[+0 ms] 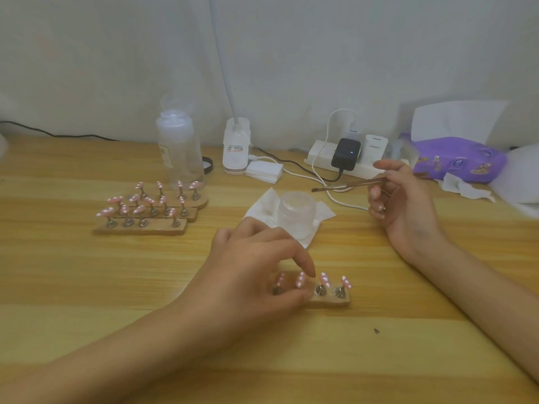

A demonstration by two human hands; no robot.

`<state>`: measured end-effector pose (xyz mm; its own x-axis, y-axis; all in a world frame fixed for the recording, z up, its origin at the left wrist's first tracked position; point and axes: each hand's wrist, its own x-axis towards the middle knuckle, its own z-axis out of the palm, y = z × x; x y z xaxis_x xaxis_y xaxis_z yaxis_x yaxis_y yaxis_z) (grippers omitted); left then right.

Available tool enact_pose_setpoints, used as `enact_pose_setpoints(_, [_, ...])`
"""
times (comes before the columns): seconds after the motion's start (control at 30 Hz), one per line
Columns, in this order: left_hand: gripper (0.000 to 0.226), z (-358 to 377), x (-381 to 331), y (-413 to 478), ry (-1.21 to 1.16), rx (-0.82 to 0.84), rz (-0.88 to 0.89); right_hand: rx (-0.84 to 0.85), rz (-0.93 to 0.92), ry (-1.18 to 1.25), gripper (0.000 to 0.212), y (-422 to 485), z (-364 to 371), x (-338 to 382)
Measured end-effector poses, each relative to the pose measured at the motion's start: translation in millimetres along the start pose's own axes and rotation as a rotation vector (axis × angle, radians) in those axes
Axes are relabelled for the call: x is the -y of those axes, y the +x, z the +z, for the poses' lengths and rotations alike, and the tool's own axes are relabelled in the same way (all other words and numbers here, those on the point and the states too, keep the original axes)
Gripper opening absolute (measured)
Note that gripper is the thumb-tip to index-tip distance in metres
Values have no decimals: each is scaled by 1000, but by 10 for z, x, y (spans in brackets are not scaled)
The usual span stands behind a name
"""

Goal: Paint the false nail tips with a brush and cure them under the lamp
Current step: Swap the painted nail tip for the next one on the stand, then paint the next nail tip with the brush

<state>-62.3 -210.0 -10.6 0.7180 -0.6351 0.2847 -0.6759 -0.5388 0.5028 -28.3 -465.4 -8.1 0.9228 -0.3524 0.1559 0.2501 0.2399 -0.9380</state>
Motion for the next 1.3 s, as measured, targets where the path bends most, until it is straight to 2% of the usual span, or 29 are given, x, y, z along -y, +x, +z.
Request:
enact_pose_setpoints(0.1, [22,-12,-57,60,120,24,56,4,-2,-8,21,0,-2,0])
enact_pose_setpoints(0.43, [9,40,-136,104,126,5,118,-4,19,-2,19,8,-7,3])
enact_pose_setpoints(0.73, [6,65,-206,50,188,-190,328,13,5,50,20,18,-27,-15])
enact_pose_setpoints(0.8, [4,-12,-217,59,112,-251,346,31,-12,68,22,10,-22,-8])
enact_pose_setpoints(0.9, [5,-268,-223,103,-193,-311,314,72,-80,24,22,-13,26,59])
enact_pose_setpoints(1.03, [7,-595,-131,286,-526,-387,220,227,-190,-233,22,-36,165,274])
enact_pose_setpoints(1.17, [6,-642,-4,532,-630,-422,129,322,-233,-471,20,-41,310,435])
enact_pose_setpoints(1.3, [6,-408,185,657,-671,-333,-36,357,-183,-550,19,-49,366,381])
